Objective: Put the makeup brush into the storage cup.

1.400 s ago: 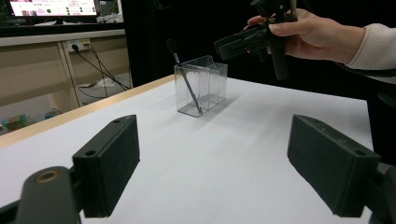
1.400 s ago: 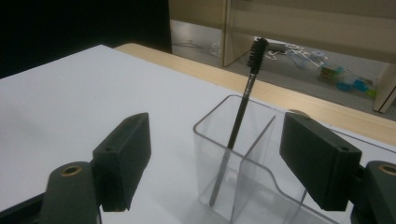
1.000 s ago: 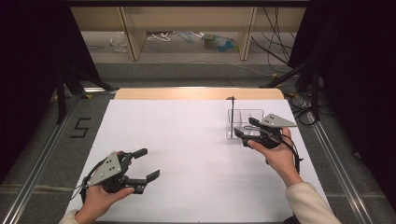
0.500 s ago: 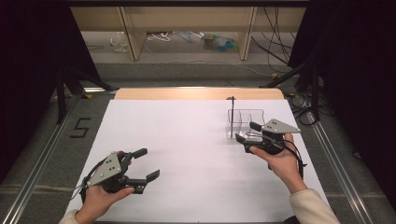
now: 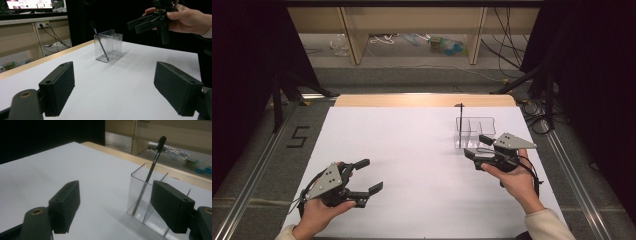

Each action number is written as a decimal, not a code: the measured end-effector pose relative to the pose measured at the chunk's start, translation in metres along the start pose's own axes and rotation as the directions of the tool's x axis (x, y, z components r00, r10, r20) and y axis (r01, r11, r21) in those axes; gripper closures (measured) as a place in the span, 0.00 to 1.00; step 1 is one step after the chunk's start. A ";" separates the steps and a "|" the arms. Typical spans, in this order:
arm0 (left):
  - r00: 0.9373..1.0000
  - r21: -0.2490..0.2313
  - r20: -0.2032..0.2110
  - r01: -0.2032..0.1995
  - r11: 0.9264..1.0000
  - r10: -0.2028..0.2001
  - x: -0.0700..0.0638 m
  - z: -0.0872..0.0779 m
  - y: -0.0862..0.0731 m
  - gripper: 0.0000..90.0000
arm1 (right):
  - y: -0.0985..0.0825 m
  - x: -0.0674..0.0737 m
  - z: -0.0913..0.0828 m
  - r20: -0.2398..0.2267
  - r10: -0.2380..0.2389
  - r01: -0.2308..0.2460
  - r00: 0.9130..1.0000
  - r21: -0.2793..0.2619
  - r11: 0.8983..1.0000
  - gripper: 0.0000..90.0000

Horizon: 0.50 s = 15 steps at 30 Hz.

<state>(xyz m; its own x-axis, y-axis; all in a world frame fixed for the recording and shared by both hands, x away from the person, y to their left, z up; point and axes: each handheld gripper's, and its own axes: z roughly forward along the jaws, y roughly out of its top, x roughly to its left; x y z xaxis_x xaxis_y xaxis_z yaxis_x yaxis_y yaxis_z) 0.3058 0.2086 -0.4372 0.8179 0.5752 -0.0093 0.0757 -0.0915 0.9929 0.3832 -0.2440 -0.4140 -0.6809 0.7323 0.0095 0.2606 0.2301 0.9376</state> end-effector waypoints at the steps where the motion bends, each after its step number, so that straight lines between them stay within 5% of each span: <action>1: 1.000 0.000 0.000 0.000 1.000 0.000 0.000 0.000 0.000 0.19 | 0.000 0.001 -0.001 -0.005 0.000 0.000 1.000 -0.004 1.000 0.28; 15: 1.000 0.000 -0.005 -0.004 1.000 0.004 0.000 0.000 0.000 0.19 | -0.008 0.012 -0.012 -0.057 0.001 -0.001 0.998 -0.003 1.000 0.27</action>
<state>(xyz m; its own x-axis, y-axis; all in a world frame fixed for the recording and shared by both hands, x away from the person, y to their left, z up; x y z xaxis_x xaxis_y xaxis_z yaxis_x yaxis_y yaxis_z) 0.3056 0.2085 -0.4370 0.8155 0.5788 -0.0052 0.0728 -0.0937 0.9929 0.3647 -0.2448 -0.4169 -0.7184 0.6950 0.0304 0.2594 0.2270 0.9387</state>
